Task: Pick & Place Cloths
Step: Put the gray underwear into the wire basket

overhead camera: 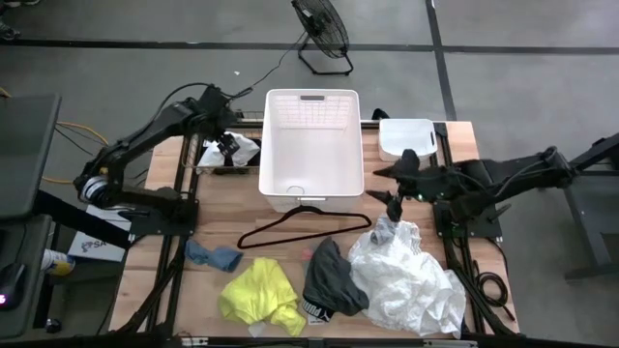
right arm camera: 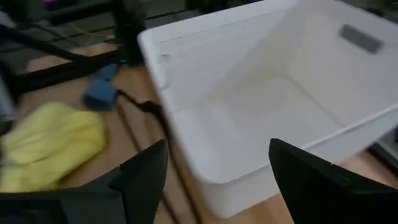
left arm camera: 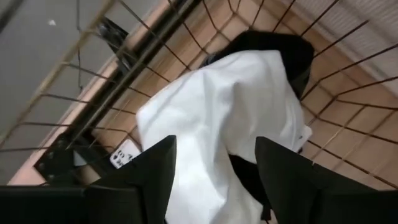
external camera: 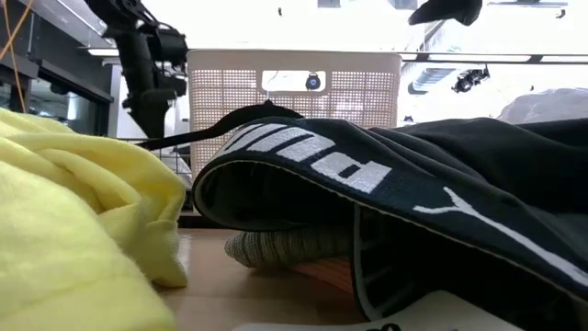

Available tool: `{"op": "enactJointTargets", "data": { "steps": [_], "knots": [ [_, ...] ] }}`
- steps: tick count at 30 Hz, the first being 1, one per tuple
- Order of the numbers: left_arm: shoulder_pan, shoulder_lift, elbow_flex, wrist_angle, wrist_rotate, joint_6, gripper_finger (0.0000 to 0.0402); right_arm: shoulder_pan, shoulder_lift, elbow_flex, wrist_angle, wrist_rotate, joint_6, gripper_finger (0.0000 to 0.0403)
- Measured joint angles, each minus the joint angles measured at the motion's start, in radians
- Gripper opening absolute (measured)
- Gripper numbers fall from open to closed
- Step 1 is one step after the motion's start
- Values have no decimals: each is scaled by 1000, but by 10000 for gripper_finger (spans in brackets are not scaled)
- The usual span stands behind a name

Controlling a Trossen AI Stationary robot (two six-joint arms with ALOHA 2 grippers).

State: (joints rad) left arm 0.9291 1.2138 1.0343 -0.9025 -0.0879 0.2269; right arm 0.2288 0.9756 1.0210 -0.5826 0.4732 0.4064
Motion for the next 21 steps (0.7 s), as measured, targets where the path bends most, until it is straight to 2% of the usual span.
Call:
{"op": "enactJointTargets", "data": {
  "steps": [7, 11, 15, 21],
  "knots": [
    [0, -176, 1, -10, 15, -35, 214, 182, 20, 0, 95, -3, 43, 271],
    [0, -276, 1, -20, 89, -54, 214, 273, 76, 0, 175, -4, 42, 271],
    [0, -350, 1, -20, 147, -82, 214, 323, 161, 0, 204, -4, 42, 271],
    [0, -396, 1, -20, 163, -84, 214, 348, 317, 0, 217, -5, 42, 271]
  ]
}}
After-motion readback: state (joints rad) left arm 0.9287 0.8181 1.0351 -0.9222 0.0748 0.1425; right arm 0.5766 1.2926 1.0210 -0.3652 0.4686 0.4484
